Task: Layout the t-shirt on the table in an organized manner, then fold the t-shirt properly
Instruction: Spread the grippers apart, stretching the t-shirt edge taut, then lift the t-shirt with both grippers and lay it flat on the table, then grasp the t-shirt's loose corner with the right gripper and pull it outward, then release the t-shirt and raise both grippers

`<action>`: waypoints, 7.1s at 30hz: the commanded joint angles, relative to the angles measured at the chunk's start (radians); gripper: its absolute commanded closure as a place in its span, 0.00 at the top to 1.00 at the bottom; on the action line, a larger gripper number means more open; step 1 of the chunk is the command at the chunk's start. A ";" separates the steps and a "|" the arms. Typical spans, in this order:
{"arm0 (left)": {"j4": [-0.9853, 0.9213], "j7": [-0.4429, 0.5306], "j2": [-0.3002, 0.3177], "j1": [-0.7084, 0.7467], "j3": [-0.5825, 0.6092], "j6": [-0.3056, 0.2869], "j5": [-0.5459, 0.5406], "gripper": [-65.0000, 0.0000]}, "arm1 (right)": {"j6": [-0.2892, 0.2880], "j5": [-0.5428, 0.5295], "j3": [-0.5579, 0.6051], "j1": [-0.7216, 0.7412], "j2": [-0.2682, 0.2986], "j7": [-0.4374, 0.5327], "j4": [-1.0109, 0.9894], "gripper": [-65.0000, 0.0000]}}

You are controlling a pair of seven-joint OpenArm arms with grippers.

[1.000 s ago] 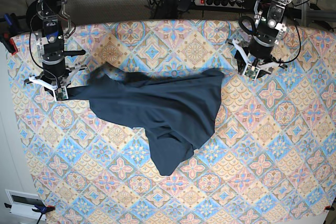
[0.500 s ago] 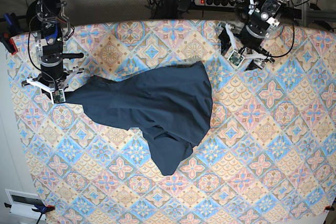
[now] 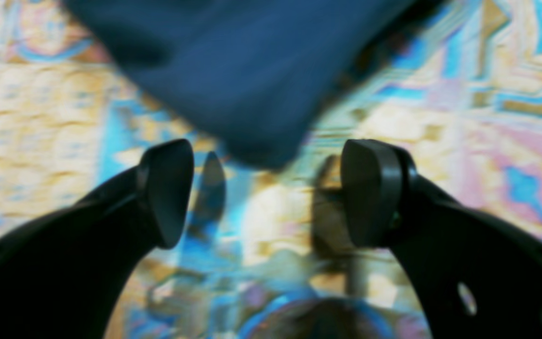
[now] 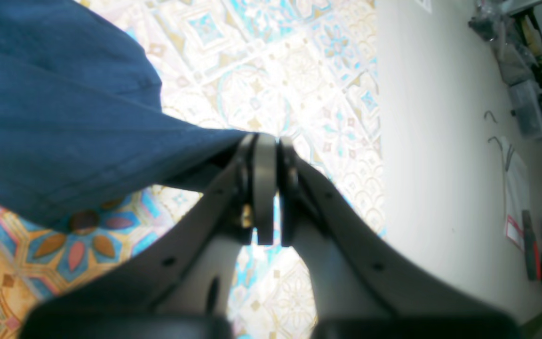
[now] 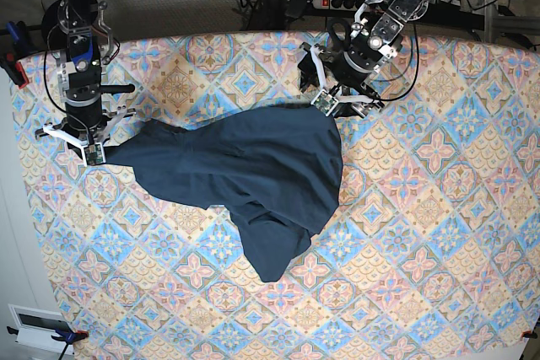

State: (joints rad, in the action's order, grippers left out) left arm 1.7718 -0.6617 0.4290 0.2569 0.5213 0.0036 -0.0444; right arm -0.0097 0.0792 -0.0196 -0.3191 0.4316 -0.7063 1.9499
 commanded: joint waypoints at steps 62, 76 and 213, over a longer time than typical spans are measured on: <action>-0.192 0.119 0.327 -0.960 -0.114 0.002 -0.567 0.00 | -0.141 -0.233 0.278 1.026 0.008 0.204 -0.542 0.01; -0.304 0.119 0.285 -1.244 -0.074 0.002 -0.569 0.00 | -0.141 -0.236 0.246 1.293 0.095 0.247 -0.651 0.01; 0.291 0.079 0.092 0.276 -0.834 0.000 0.157 0.00 | -0.298 -0.236 0.384 0.734 -0.429 0.155 -0.820 0.01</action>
State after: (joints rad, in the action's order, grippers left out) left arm 2.0464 -0.6018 0.5045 0.5346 -0.3035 -0.0113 0.1047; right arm -0.3134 -0.1566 0.3630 0.3927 0.0078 -0.5690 1.1122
